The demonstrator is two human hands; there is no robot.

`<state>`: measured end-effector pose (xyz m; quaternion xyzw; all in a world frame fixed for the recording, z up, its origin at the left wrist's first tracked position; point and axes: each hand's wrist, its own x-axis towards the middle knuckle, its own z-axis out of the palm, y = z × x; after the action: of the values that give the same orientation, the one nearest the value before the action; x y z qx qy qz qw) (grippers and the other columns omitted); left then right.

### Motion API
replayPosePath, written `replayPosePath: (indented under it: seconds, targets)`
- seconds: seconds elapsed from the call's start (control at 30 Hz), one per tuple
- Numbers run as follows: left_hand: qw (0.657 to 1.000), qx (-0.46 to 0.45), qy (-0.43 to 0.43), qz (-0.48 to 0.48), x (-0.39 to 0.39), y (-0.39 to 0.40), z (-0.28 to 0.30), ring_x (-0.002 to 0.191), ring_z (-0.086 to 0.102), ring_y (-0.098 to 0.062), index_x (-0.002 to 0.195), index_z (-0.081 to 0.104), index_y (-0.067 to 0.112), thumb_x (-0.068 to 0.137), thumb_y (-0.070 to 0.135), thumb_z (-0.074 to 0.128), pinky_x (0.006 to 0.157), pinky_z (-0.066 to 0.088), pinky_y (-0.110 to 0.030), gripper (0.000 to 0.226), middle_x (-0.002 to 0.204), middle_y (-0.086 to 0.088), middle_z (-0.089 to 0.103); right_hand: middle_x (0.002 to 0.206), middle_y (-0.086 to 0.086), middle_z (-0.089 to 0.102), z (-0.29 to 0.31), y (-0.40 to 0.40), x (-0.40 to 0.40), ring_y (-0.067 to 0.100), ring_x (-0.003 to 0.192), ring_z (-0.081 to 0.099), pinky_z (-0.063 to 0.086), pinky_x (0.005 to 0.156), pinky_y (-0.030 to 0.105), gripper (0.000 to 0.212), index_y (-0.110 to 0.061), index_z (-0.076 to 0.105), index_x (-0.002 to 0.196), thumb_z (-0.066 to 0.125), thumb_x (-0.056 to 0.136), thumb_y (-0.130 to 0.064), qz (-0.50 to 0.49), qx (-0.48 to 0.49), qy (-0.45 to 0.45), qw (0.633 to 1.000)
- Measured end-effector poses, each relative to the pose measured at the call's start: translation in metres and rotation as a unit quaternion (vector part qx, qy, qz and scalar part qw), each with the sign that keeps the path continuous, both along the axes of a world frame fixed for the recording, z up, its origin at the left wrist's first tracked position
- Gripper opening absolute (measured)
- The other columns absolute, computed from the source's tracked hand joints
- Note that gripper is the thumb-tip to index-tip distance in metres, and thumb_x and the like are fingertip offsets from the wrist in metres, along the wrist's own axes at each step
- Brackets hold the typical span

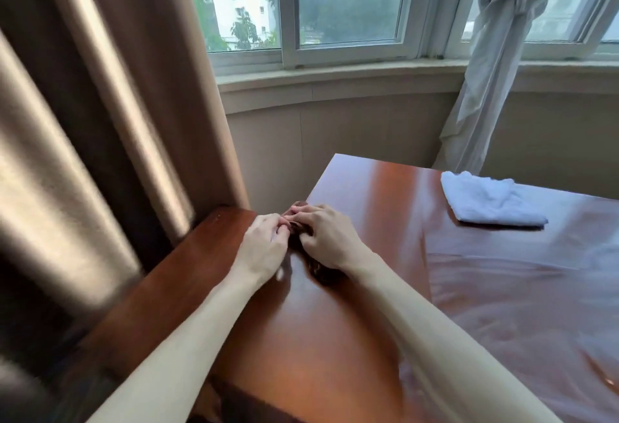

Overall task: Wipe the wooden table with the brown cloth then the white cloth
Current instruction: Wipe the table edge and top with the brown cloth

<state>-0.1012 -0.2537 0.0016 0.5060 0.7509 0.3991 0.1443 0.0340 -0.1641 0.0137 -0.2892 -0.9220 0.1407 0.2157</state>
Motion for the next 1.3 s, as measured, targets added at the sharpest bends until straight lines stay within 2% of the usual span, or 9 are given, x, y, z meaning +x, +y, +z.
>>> replayPosePath:
  seconds: [0.13,0.37,0.5,0.6,0.8,0.97,1.13,1.2,1.3]
  targets:
    - [1.000,0.018,0.010,0.019,-0.009,-0.068,-0.004,0.099,0.059,-0.009,0.091,0.069,0.019,0.096,0.015,0.055,0.079,0.033,-0.003,0.015,0.106,0.004,0.066,0.132,-0.017,0.066,-0.004,-0.057,0.007,0.019,0.124,0.056,0.054,0.093,0.040,0.045,-0.037,0.073,0.121,0.044,0.087,-0.038,0.022,0.003,0.015,1.000]
    - [0.998,0.021,-0.008,0.055,-0.011,-0.138,0.003,0.092,0.063,-0.001,0.096,0.065,0.022,0.103,0.023,0.046,0.070,0.038,-0.001,0.020,0.094,0.010,0.070,0.134,-0.022,0.064,-0.010,-0.150,0.015,0.012,0.129,0.052,0.054,0.093,0.036,0.043,-0.039,0.072,0.122,0.052,0.087,-0.027,0.076,0.010,0.046,0.996]
    - [0.999,0.013,0.028,0.010,-0.009,-0.163,0.006,0.100,0.062,0.002,0.112,0.068,0.022,0.104,0.023,0.046,0.081,0.037,0.001,0.024,0.110,0.010,0.069,0.140,-0.020,0.061,-0.008,-0.192,0.032,0.005,0.138,0.046,0.045,0.104,0.027,0.054,-0.038,0.073,0.125,0.043,0.081,-0.026,0.119,-0.013,0.048,0.992]
    - [0.996,0.011,0.075,-0.044,-0.009,-0.185,0.002,0.125,0.053,-0.001,0.131,0.063,0.021,0.104,0.024,0.049,0.106,0.038,-0.014,0.031,0.134,0.010,0.061,0.142,-0.017,0.061,-0.002,-0.179,0.064,0.000,0.138,0.047,0.039,0.115,0.024,0.059,-0.035,0.073,0.124,0.050,0.075,-0.012,0.216,-0.069,0.011,0.974]
    - [0.979,-0.050,0.156,-0.122,-0.009,-0.224,-0.020,0.143,0.017,0.016,0.151,0.042,0.033,0.089,0.064,0.060,0.121,0.021,-0.021,0.072,0.155,0.028,0.031,0.136,-0.024,0.061,0.014,-0.135,0.055,0.010,0.127,0.054,0.044,0.090,0.028,0.052,-0.044,0.071,0.121,0.058,0.082,-0.012,-0.098,-0.015,0.000,0.995]
    - [0.970,-0.018,0.216,-0.107,-0.017,-0.217,-0.024,0.141,0.028,0.013,0.141,0.054,0.035,0.081,0.080,0.048,0.114,0.040,-0.033,0.075,0.147,0.025,0.047,0.137,-0.025,0.061,0.002,-0.175,0.083,-0.004,0.130,0.052,0.040,0.107,0.017,0.060,-0.041,0.073,0.121,0.057,0.076,-0.004,0.139,-0.049,0.017,0.989]
    - [0.975,-0.038,0.196,-0.100,-0.013,-0.217,-0.014,0.140,0.035,0.009,0.138,0.056,0.038,0.073,0.083,0.050,0.115,0.038,-0.032,0.079,0.144,0.021,0.052,0.135,-0.014,0.064,0.007,-0.148,0.045,0.021,0.122,0.057,0.047,0.091,0.033,0.044,-0.038,0.070,0.124,0.056,0.086,-0.021,-0.174,-0.009,-0.010,0.985]
    - [0.980,-0.051,0.170,-0.094,-0.014,-0.216,-0.011,0.139,0.039,0.004,0.141,0.050,0.041,0.072,0.082,0.058,0.114,0.038,-0.030,0.080,0.146,0.019,0.051,0.137,-0.018,0.061,0.000,-0.178,0.033,0.017,0.123,0.055,0.048,0.089,0.032,0.045,-0.041,0.068,0.126,0.054,0.087,-0.024,-0.081,0.038,-0.015,0.996]
    - [0.974,-0.082,0.183,-0.106,-0.016,-0.213,-0.002,0.143,0.034,0.000,0.149,0.038,0.039,0.080,0.068,0.066,0.115,0.035,-0.028,0.080,0.150,0.017,0.044,0.139,-0.025,0.058,-0.002,-0.187,0.052,0.008,0.126,0.053,0.046,0.093,0.028,0.053,-0.046,0.067,0.126,0.052,0.083,-0.018,0.067,-0.015,0.003,0.998]
